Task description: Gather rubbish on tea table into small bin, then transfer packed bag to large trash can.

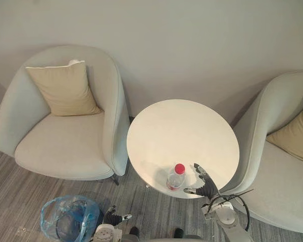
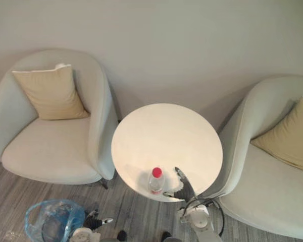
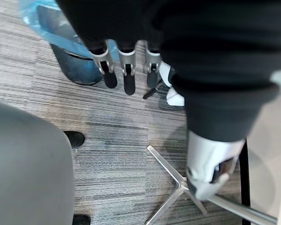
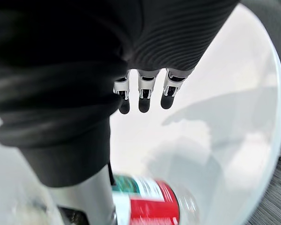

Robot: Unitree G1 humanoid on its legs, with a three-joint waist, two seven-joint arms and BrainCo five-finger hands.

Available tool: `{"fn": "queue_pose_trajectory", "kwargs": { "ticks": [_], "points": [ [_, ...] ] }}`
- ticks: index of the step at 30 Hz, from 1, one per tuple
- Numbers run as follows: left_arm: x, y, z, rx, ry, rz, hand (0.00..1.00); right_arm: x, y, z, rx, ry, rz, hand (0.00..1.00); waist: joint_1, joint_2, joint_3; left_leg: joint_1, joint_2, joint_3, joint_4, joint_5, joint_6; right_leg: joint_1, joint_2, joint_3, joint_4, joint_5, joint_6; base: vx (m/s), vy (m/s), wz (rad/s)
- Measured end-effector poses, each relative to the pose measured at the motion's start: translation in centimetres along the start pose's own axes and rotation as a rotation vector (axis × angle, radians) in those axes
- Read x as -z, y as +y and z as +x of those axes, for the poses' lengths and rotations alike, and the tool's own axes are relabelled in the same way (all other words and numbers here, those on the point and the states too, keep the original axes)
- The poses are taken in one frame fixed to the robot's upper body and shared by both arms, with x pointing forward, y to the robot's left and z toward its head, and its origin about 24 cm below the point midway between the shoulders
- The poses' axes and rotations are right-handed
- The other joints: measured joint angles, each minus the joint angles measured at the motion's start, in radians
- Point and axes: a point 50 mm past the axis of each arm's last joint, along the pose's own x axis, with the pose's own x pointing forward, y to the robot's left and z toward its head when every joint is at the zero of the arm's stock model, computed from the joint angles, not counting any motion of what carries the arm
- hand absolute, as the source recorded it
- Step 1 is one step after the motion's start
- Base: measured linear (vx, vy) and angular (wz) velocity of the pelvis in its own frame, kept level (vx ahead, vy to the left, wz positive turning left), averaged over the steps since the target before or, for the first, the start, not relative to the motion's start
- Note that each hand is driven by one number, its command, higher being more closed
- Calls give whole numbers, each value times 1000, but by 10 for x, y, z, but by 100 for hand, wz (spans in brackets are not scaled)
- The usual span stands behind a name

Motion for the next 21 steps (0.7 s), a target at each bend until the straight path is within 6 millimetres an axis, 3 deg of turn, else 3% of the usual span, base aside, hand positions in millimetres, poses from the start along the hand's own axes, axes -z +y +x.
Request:
{"fn": "queue_pose_trajectory", "kwargs": {
  "ticks": [16, 21],
  "points": [
    [-6, 0, 1, -1, -24, -2, 0, 0, 16, 8, -50, 12, 3, 0, 17, -14, 19, 1, -4, -35, -1, 2, -2, 29, 1, -11, -25, 0, 0, 2, 2, 6],
    [-7, 0, 1, -18, -26, -4, 0, -13, 20, 17, -34, -31, 8, 0, 20, -13, 20, -16, -5, -48, -3, 5, -3, 21, 2, -23, -29, 0, 0, 0, 4, 8]
  ]
}}
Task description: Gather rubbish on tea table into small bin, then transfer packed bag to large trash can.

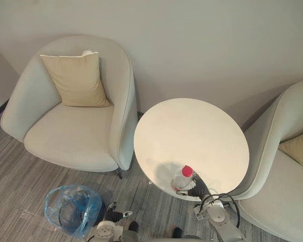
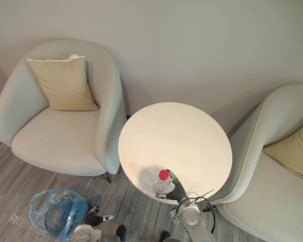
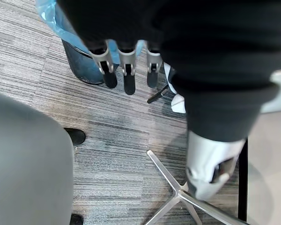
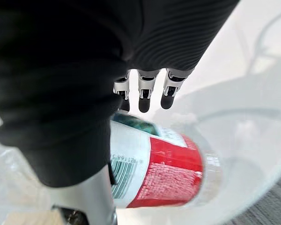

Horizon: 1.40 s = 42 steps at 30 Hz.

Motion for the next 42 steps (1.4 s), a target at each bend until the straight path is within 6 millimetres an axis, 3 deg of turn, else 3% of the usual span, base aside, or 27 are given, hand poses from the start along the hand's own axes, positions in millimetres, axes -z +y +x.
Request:
{"fn": "queue_pose_trajectory", "kwargs": {
  "ticks": [2, 3, 8, 17, 27, 33, 39, 42],
  "points": [
    [-2, 0, 0, -1, -5, -2, 0, -7, -1, 6, 7, -25, -3, 0, 5, 0, 4, -13, 0, -5, -9, 9, 0, -13, 0, -3, 0, 0, 0, -5, 3, 9],
    [-3, 0, 1, -1, -7, -3, 0, -10, -2, 8, 11, -34, -4, 100, 7, 0, 7, -15, 0, -6, -9, 9, 0, -15, 0, -3, 0, 0, 0, -8, 6, 3],
    [-7, 1, 2, -5, -17, -14, 0, -26, 1, 23, 38, -72, 15, 100, 17, -4, 27, -20, 0, -4, -9, 9, 0, -22, 0, -1, 0, 0, 0, 0, 0, 0],
    [-10, 2, 3, -21, -23, -18, 0, -29, 4, 26, 26, -77, 17, 100, 31, -7, 30, -23, -1, -10, -10, 9, 0, -22, -1, 0, -1, 0, 0, 2, 7, 2],
    [-9, 4, 3, -24, -20, -6, 0, -39, -2, 7, 49, -141, 89, 100, 28, -22, 28, 1, 2, 27, -10, 8, 0, -21, 1, 62, 3, 7, 0, -22, 18, -11],
    [-6, 6, 3, -27, -2, 12, 0, -46, -5, 0, 56, -184, 103, 100, 10, -27, 27, 27, 1, 74, -4, 4, 5, -26, -3, 115, 21, 19, 5, -66, 29, -26],
    [-5, 6, 3, -29, 3, 9, 0, -56, -8, -8, 79, -234, 123, 100, -2, -21, 27, -10, -6, 37, 26, 6, 3, -48, -4, 141, 70, -11, 21, -91, -4, 13],
    [-2, 4, 2, -37, 17, -34, 0, -64, -9, -9, 97, -265, 144, 100, 1, -5, 15, -35, -10, -18, 22, 28, -5, -58, -2, 132, 93, -27, 20, -6, -33, 53]
  ]
}}
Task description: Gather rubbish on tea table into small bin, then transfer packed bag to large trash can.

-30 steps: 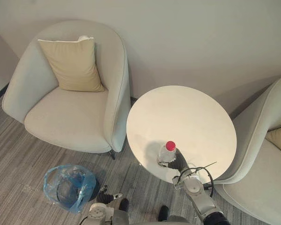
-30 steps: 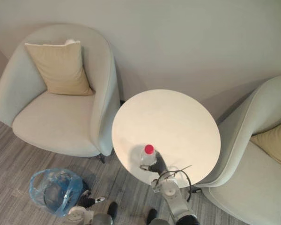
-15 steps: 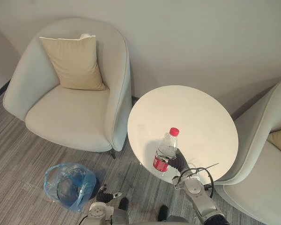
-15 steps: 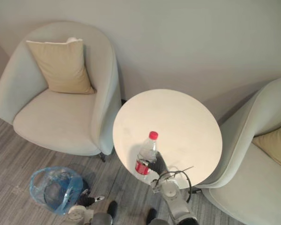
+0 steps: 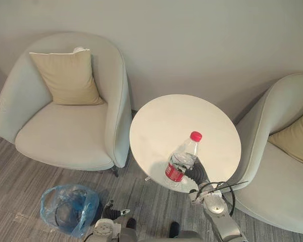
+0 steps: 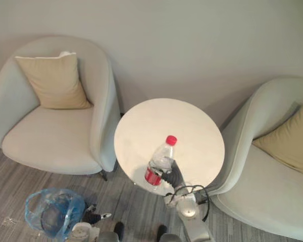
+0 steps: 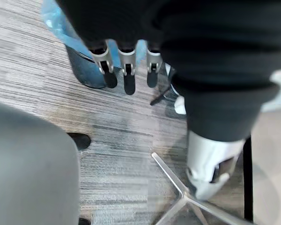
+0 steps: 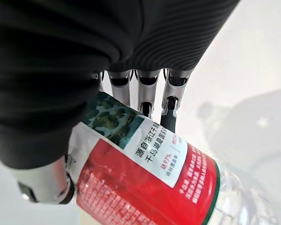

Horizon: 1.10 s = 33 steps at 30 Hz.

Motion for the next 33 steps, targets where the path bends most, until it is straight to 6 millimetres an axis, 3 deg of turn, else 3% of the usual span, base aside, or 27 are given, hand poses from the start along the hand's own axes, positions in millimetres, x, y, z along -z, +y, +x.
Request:
{"fn": "queue_pose_trajectory", "kwargs": {
  "ticks": [3, 5, 6, 7, 8, 10, 12, 13, 14, 15, 17, 20, 22, 23, 25, 26, 28, 29, 30, 33],
  "points": [
    [-1, -3, -1, -5, 2, -44, 0, -11, 0, 0, 12, -45, 13, 100, 2, 14, 2, -34, -9, -68, -3, 26, -8, -25, -10, -36, 64, -45, -12, -22, -28, 80],
    [-4, -6, -1, -2, -13, -53, 0, -29, 0, 2, 25, -122, 30, 100, 6, 22, 3, -71, -25, -95, -1, 65, -9, -63, -36, -103, 139, -90, -21, -39, -53, 98],
    [-5, -5, -2, -3, -19, -56, 0, -34, 1, 3, 27, -144, 34, 100, 6, 21, 2, -92, -39, -77, 9, 92, 7, -75, -52, -125, 158, -103, -27, -85, -64, 108],
    [-7, -6, -2, -3, -29, -59, 0, -40, 1, 7, 32, -171, 36, 100, 3, 19, 4, -119, -58, -23, 2, 159, 48, -79, -73, -160, 163, -105, -37, -109, -52, 112],
    [-9, -8, -3, 0, -36, -67, 0, -46, 1, 11, 35, -196, 35, 100, -3, 9, 5, -127, -58, 74, -10, 171, 68, -85, -102, -206, 138, -84, -59, -137, -1, 108],
    [-9, -12, -3, 4, -23, -90, 0, -53, -1, 16, 58, -224, 41, 100, -10, 35, -5, -183, 10, 362, 256, -29, 118, -85, -111, -289, 155, -79, -57, -130, 11, 109],
    [-10, -13, -3, 11, -23, -71, 0, -52, -4, 18, 81, -220, 38, 100, -12, 35, -6, -152, 51, 478, 323, -91, 115, -64, -120, -340, 171, -81, -58, -84, 29, 102],
    [-9, -15, -2, 22, -17, -46, 0, -50, -10, 18, 106, -212, 35, 100, -21, 37, -7, -137, 52, 511, 275, -83, 93, -53, -113, -352, 175, -82, -54, -110, 80, 95],
    [-6, -16, -2, 30, -6, -17, 0, -46, -13, 18, 123, -197, 32, 100, -28, 39, -17, -94, 34, 498, 179, -75, 74, -46, -98, -337, 156, -79, -37, -90, 74, 90],
    [-5, -12, -1, 25, -1, 11, 0, -40, -14, 20, 130, -170, 31, 100, -29, 16, -17, -66, 6, 481, 98, -23, 68, -39, -100, -326, 131, -68, -28, -135, 108, 69],
    [0, -7, 0, 26, 12, 84, 0, -21, -10, 21, 129, -88, 31, 100, -30, -3, -27, -14, -30, 454, -67, 67, 82, -28, -87, -281, 74, -31, -10, -119, 109, 42],
    [3, -9, -1, 40, 16, 124, 0, -1, -5, 19, 110, 7, 26, 100, -38, 6, -19, 21, -60, 422, -140, 104, 90, -44, -107, -235, 140, -38, -3, -82, 111, 27],
    [7, -10, -1, 48, 30, 146, 0, 8, -6, 13, 117, 49, 24, 100, -77, 15, -13, 32, -71, 351, -143, 104, 93, -49, -89, -61, 197, -54, -16, -35, 90, 95],
    [9, -9, -1, 47, 38, 147, 0, 13, -7, 8, 125, 73, 26, 100, -86, 13, -14, 34, -80, 304, -143, 106, 89, -45, -59, 87, 200, -84, -16, 15, 22, 111],
    [9, -3, 0, 34, 37, 151, 0, 17, -6, 3, 118, 91, 34, 100, -86, -15, -18, 26, -109, 264, -144, 111, 82, -34, -48, 179, 177, -129, -14, 10, -54, 99],
    [9, 0, 0, 23, 42, 141, 0, 17, -5, 2, 114, 91, 41, 100, -88, -39, -19, 18, -126, 231, -144, 122, 81, -30, -48, 197, 169, -168, 20, -5, -103, 93],
    [9, 0, 0, 14, 49, 107, 0, 14, -8, 1, 132, 82, 46, 100, -90, -28, -13, -4, -133, 196, -144, 121, 81, -26, -25, 196, 157, -185, 2, 15, -71, 86],
    [8, 1, 1, 8, 51, 88, 0, 12, -11, -1, 154, 73, 63, 100, -98, -40, -9, -32, -148, 188, -92, 115, 112, -26, -38, 187, 151, -192, 1, 64, -32, 76],
    [8, 1, 1, 3, 54, 73, 0, 12, -13, -3, 165, 74, 66, 100, -99, -36, -8, -47, -151, 187, -36, 104, 129, -24, -34, 179, 160, -205, 0, 141, -56, 92],
    [13, 4, 0, -13, 71, 45, 0, 15, -15, -10, 178, 91, 73, 100, -100, -43, -9, 2, -179, 104, -80, 96, 124, 33, -34, 172, 165, -229, -18, 174, -81, 76]
  ]
}}
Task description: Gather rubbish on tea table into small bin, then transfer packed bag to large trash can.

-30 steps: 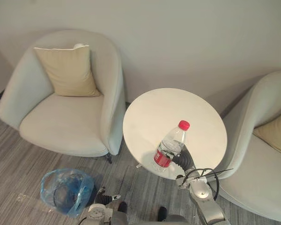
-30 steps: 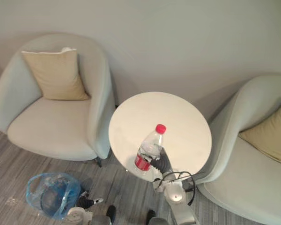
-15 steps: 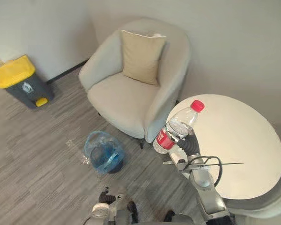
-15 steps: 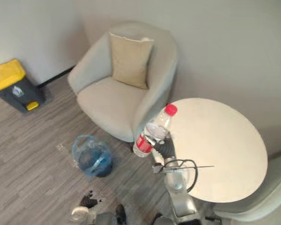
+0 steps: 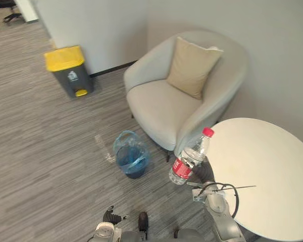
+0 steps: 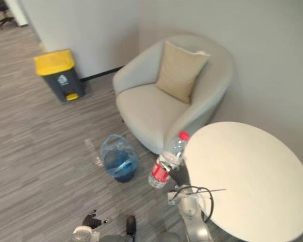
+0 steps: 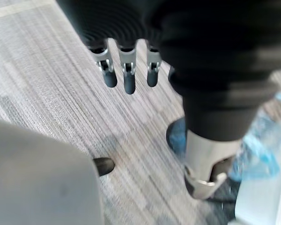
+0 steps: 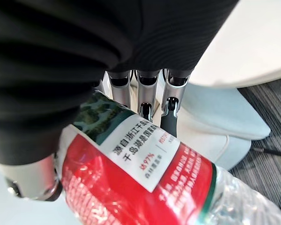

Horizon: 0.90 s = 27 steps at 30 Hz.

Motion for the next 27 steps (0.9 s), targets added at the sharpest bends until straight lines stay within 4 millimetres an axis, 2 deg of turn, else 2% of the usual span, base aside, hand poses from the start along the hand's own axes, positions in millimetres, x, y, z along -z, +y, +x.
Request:
{"fn": "queue_pose_trajectory", "kwargs": {
  "ticks": [3, 4, 5, 7, 8, 9, 10, 11, 12, 13, 14, 15, 17, 19, 21, 23, 25, 27],
  "points": [
    [2, 2, 0, -17, 9, -39, 0, -14, -1, 2, -2, -58, 40, 100, 13, -1, -12, -16, -14, -35, 4, 9, 7, 11, -6, -5, -17, 8, 5, 179, -60, 32],
    [2, 2, 0, -19, 10, -48, 0, -19, -2, 2, 1, -78, 48, 100, 1, 1, -11, -27, -21, -58, 30, 0, 9, 26, -8, -9, -20, 16, 7, 191, -84, 72],
    [2, 3, -1, -25, 13, -69, 0, -20, -2, 2, 1, -81, 49, 100, -8, 6, -12, -38, -22, -81, 71, -23, 9, 42, -1, -18, -17, 30, 11, 184, -86, 78],
    [0, 3, -2, -32, 3, -103, 0, -21, -3, 1, 5, -87, 48, 100, -6, 10, -10, -73, -18, -83, 182, -64, 10, 66, 18, -39, -6, 63, 16, 132, -58, 72],
    [-2, 3, -2, -33, -8, -115, 0, -23, -4, 0, 9, -95, 54, 100, -5, 16, -6, -95, -10, -64, 245, -77, 11, 61, 31, -42, 22, 83, 18, 100, -34, 53],
    [-4, 1, -3, -31, -15, -137, 0, -25, -4, -2, 10, -101, 57, 100, 4, 34, 4, -112, 7, -37, 300, -89, 4, 41, 40, -39, 54, 58, 6, 43, -6, 23],
    [-5, 0, -3, -32, -19, -156, 0, -29, -4, -1, 8, -123, 64, 100, 19, 41, 3, -127, 19, 7, 343, -101, -14, 42, 45, -42, 9, 47, -3, 0, 0, 0],
    [-7, 0, -3, -33, -24, -167, 0, -34, 1, -2, 1, -144, 83, 100, 36, 34, 1, -141, 20, 78, 371, -115, -37, 39, 22, -39, -55, 90, -23, -41, 32, 7],
    [-8, -3, -3, -27, -25, -174, 0, -33, 3, -2, -7, -143, 88, 100, 37, 41, -3, -147, 24, 124, 382, -144, -63, 49, 6, -44, -71, 74, -25, -25, 24, 7],
    [-8, -4, -4, -23, -26, -177, 0, -33, 4, -2, -4, -141, 95, 100, 37, 41, -3, -154, 36, 149, 378, -167, -58, 52, 8, -49, -84, 74, -25, -9, 5, 8],
    [-6, -8, -5, -16, -18, -189, 0, -31, 3, -3, -4, -133, 90, 100, 47, 74, -8, -155, 85, 217, 373, -236, -27, 56, 30, -53, -104, 69, -31, 0, 0, 0],
    [-6, -10, -5, -12, -14, -191, 0, -29, 2, -2, 7, -121, 91, 100, 43, 84, -6, -148, 94, 230, 364, -241, -2, 60, 38, -58, -101, 62, -25, 0, 0, 0],
    [2, -6, -5, -19, 10, -172, 0, -13, 2, -2, 24, -51, 87, 100, 44, 63, -13, -81, 66, 230, 270, -190, 6, 66, 23, -52, -87, 55, -15, 55, -4, 1],
    [1, -2, -4, -24, 4, -152, 0, 0, 3, -2, 25, 11, 73, 100, 47, 40, -10, -68, 62, 241, 248, -188, 9, 52, 19, -33, -54, 43, -7, 23, -13, -15],
    [1, -1, -4, -24, 6, -142, 0, 4, 5, -3, 19, 33, 66, 100, 45, 34, -9, -49, 60, 250, 224, -188, 11, 31, 18, -23, -8, 41, -2, 17, -7, -24],
    [2, -1, -3, -9, 7, -88, 0, 5, 9, -3, -3, 38, 61, 100, 42, 28, -4, 20, 56, 270, 152, -184, 10, -73, 23, -4, 244, 42, 7, 46, 16, -41],
    [5, 2, -2, -10, 16, -58, 0, 7, 11, -5, -20, 44, 54, 100, 28, 16, 0, 68, 53, 270, 131, -184, 8, -144, 19, 5, 414, 40, 8, 74, 6, -17],
    [6, 5, -2, -15, 23, -49, 0, 5, 16, -6, -45, 39, 48, 100, 24, 2, -10, 87, 56, 269, 119, -192, 2, -195, 21, 10, 437, 9, 8, 105, -9, -4]
  ]
}}
